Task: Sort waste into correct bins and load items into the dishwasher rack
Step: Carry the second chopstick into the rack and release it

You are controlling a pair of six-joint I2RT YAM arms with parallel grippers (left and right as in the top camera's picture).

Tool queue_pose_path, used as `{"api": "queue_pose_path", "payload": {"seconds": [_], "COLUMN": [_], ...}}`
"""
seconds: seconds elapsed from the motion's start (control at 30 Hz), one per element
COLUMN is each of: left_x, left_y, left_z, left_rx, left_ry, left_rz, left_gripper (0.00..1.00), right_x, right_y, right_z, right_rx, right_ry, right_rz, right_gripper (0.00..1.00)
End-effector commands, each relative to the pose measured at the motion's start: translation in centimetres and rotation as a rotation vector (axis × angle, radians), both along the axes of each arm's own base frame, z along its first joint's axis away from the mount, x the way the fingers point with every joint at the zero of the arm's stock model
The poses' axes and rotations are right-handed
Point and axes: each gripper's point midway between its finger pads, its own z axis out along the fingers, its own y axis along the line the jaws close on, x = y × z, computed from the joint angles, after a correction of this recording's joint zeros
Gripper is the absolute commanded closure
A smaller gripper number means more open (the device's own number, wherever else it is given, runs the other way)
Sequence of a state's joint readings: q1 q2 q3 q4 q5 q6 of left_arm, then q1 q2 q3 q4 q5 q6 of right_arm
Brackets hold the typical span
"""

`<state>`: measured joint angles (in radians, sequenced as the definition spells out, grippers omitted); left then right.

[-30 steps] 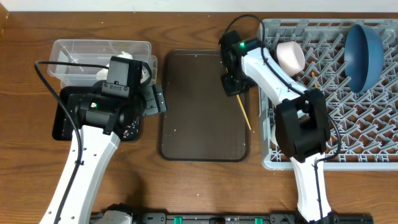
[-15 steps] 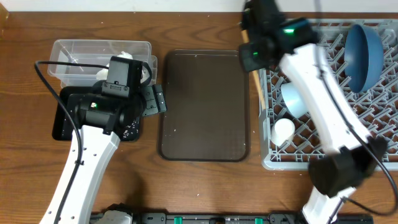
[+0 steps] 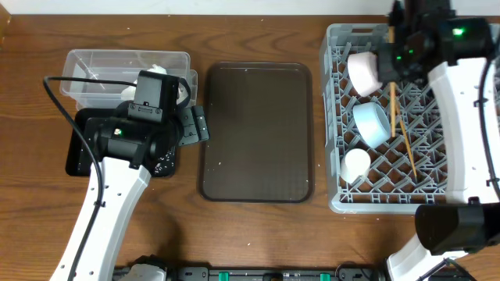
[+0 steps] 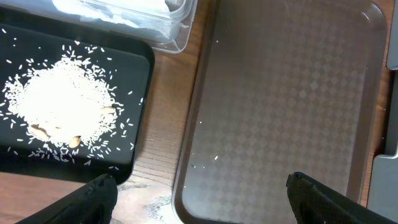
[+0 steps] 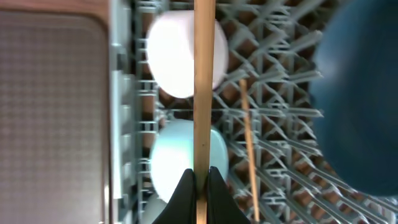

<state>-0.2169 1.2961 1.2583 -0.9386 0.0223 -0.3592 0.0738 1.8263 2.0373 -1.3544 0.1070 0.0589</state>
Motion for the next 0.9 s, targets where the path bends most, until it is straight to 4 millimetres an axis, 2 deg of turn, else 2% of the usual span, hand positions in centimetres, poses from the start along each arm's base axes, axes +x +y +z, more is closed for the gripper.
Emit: {"api": "queue_pose_path", "payload": {"seconds": [0.0, 0.2, 0.33, 0.7, 0.87], "left_x": [0.3, 0.3, 0.3, 0.3, 0.3], "left_y": [0.2, 0.2, 0.2, 0.2, 0.2], "left_z": [0.4, 0.4, 0.4, 0.4, 0.4], "left_rx": [0.011, 0.011, 0.011, 0.011, 0.011], "left_ry": [-0.009, -0.009, -0.009, -0.009, -0.009], "left_rz": [0.0, 0.0, 0.0, 0.0, 0.0], "left_gripper": [0.1, 0.1, 0.1, 0.1, 0.1], "right_x": [-0.2, -0.6, -0.7, -0.7, -0.1], "right_y": [-1.2, -3.1, -5.4, -9.9, -9.8], "right_z": [0.4, -1.5, -3.6, -9.4, -10.9], "right_rx": [-0.015, -0.081, -0.159, -0.184, -0.169], "right_ry": [-0.001, 0.051, 0.093, 0.132, 0.12], "right_rz": [0.009, 0.022, 0.004, -0.028, 0.04], "right_gripper": [0.99, 0.99, 0.99, 0.99, 0.99]}}
